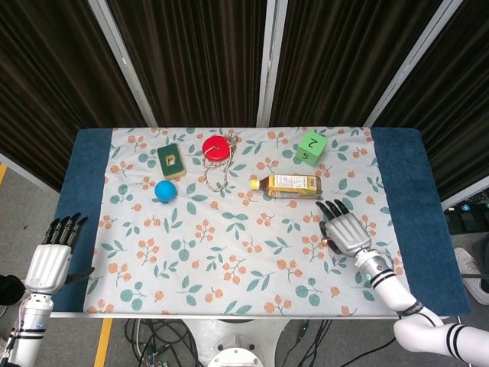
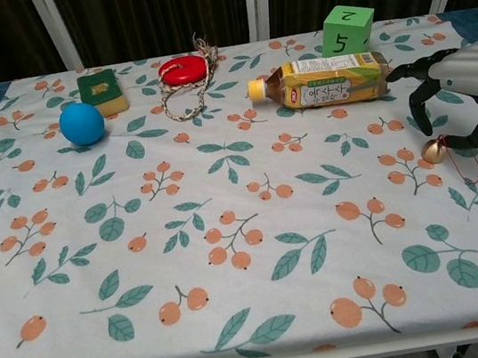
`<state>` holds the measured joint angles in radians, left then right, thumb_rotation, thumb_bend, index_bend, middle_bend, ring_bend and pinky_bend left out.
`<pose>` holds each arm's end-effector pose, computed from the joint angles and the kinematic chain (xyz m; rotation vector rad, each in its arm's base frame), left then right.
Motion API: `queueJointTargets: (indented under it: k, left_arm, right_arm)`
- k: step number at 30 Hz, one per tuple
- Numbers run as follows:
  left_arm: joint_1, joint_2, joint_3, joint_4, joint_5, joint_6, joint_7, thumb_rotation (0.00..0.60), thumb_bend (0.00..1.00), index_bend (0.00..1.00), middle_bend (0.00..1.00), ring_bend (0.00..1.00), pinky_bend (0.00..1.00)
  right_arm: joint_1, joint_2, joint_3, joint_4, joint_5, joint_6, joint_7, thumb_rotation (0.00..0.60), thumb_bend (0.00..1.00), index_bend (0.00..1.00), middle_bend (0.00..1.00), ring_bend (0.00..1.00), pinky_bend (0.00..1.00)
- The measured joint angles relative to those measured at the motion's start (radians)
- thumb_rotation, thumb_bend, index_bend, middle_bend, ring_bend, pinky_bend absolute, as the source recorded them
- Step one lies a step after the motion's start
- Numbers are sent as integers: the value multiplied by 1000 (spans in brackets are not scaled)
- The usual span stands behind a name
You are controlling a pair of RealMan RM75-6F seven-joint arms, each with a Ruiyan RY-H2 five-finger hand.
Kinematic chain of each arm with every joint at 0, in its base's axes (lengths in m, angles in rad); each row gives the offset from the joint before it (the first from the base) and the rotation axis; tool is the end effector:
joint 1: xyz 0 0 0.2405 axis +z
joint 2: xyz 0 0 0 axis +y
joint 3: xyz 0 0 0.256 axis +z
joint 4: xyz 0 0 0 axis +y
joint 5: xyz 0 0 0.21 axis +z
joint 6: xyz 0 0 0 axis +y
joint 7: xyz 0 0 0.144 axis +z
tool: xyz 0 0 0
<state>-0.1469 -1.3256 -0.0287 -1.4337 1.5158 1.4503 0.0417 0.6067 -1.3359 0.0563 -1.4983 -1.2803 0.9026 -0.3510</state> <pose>-0.3139 0.1972 0.0987 -1.4675 -0.8899 -0.9136 -0.2319 -0.3128 0.0311 1.9837 -0.7902 0.6317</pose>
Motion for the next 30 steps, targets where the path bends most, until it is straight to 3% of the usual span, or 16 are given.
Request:
queueJointTargets:
  k: [15,30]
  left_arm:
    - [1,-2,3,6,-1,-4,-7,600,0,0,0,0,4]
    - [2,-6,6,15,0,-6,-18,600,0,0,0,0,4]
  right_arm:
    - [3,-5,-9,6,11,-3,-10,600,301,535,75,0,0]
    - [8,-17,-9,18,12,4,-15,600,342,612,99,0,0]
